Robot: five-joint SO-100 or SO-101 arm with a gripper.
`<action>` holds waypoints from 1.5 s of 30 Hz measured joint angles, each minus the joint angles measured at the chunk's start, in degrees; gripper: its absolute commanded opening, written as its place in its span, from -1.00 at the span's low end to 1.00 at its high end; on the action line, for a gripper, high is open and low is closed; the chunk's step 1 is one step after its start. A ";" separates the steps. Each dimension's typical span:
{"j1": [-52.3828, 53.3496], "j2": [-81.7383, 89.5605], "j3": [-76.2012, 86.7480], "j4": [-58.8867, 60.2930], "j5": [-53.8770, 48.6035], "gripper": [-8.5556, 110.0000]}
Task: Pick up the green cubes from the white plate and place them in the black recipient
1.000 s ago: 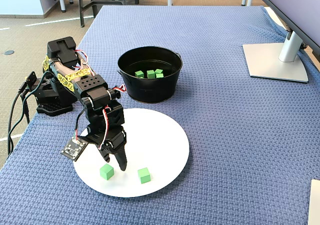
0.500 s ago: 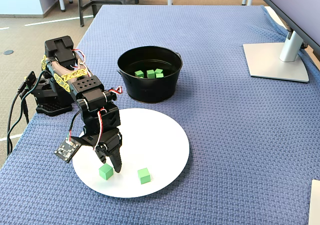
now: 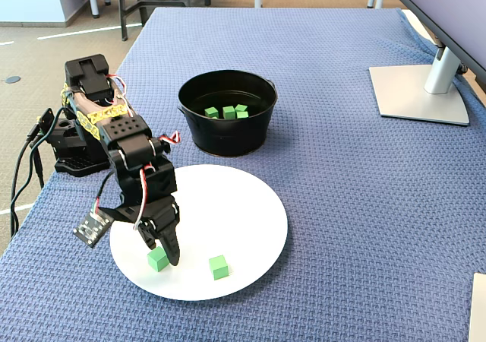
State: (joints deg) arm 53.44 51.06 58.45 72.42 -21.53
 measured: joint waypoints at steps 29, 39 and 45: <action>-1.05 7.73 0.00 3.69 3.60 -0.86; -19.16 33.13 7.29 12.39 10.37 -0.86; -40.08 44.56 14.68 11.25 16.79 -0.86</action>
State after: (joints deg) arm 13.36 95.62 73.12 83.67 -4.75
